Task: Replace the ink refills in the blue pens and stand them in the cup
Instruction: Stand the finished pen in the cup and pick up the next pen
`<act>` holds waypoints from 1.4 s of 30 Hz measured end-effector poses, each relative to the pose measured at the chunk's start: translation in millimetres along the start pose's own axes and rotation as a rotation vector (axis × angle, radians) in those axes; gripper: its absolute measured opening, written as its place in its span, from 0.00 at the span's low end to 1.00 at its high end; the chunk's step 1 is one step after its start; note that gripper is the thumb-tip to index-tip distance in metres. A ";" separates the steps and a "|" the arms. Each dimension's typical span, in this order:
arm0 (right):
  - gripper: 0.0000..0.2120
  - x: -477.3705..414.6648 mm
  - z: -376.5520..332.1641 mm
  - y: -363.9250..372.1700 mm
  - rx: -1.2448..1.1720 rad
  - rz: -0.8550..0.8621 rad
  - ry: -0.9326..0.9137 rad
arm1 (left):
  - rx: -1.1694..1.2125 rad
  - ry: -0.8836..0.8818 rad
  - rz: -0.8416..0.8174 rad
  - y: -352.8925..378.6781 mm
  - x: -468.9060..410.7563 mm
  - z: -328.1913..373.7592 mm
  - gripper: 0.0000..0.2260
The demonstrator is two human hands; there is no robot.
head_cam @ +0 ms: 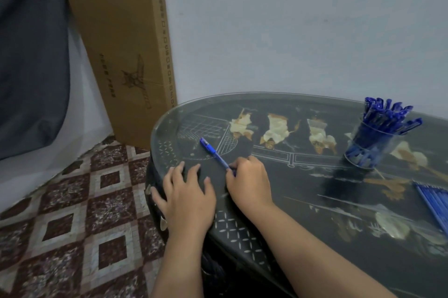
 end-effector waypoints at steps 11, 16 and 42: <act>0.08 38.6 38.8 -49.2 -0.059 0.041 -0.018 | -0.032 -0.029 -0.046 -3.2 -3.3 14.4 0.20; 0.07 59.5 70.8 -89.2 -0.090 0.123 0.004 | 0.104 0.177 -0.027 -6.6 2.7 57.8 0.23; 0.11 136.0 230.6 -233.0 -0.089 0.389 0.000 | 0.623 0.860 -0.294 62.9 144.0 272.1 0.11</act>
Point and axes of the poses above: each hand's wrist, its own x-axis away from the middle knuckle, its own y-axis out of the palm, z = x × y, the point moved 10 cm from there along -x, towards the middle knuckle, and after that the axes turned 6 degrees about -x, right-handed, at the moved point
